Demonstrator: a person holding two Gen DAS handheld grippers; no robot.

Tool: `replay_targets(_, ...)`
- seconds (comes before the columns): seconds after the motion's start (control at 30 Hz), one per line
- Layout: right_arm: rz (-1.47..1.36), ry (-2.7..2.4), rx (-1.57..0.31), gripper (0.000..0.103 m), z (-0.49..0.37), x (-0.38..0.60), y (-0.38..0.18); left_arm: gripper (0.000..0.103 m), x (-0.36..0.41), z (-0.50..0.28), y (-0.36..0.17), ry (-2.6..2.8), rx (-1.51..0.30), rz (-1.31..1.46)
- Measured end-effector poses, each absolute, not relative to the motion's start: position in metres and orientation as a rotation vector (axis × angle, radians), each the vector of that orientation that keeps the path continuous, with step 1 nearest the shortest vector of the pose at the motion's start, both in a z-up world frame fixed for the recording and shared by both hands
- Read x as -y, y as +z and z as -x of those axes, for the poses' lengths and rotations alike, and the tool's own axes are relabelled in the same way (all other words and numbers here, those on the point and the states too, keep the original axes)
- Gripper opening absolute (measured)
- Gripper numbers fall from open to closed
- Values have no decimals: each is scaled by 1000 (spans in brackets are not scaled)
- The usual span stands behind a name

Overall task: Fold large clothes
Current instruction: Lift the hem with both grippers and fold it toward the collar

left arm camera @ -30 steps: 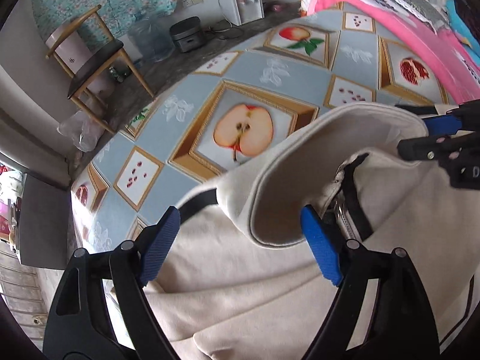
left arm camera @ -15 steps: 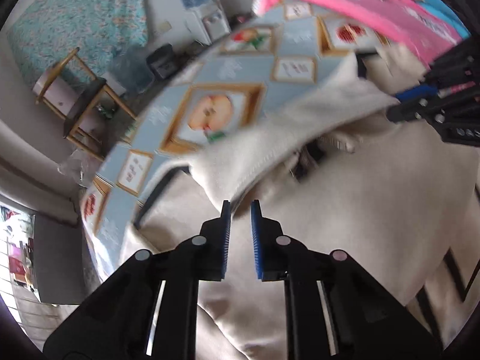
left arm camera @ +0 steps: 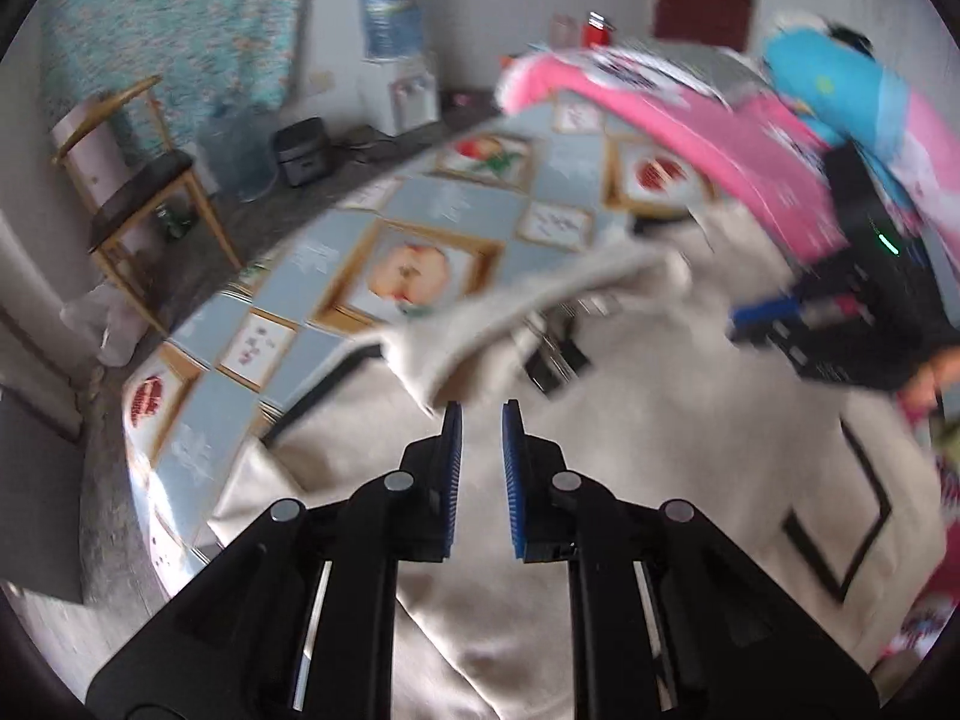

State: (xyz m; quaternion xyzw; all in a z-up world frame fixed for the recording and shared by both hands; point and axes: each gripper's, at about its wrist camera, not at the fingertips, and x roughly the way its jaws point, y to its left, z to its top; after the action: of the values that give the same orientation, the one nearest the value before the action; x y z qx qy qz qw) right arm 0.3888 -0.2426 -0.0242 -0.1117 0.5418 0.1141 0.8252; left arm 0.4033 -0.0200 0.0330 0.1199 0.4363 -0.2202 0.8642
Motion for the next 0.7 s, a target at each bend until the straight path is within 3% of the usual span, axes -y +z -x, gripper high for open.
replay_targets(0.1,105,293,-1079,10,-391,256,7,14,16,-428,32,-422,-931,-179)
replay_targets(0.27,-112,353,-987,11,-441,266,54,23,7,-472,22,-369,-987,10)
replay_targets(0.33,-180,389,-1031,11,-476,256,48,23,5,-481,15,-359,-1036,66)
replay_targets(0.53,-322,491,-1343,11,-540,200,-37,25,-7,-475,1,-397,-1102,194)
replay_targets(0.57,-324,511,-1376,11,-537,194,-48,29,-10,-474,-1,-403,-1117,209)
replay_targets(0.63,-303,557,-1365,11,-520,191,-57,58,-19,-471,-5,-405,-1151,243)
replay_targets(0.7,-314,598,-1341,11,-504,196,-58,60,-22,-472,-11,-421,-1181,277)
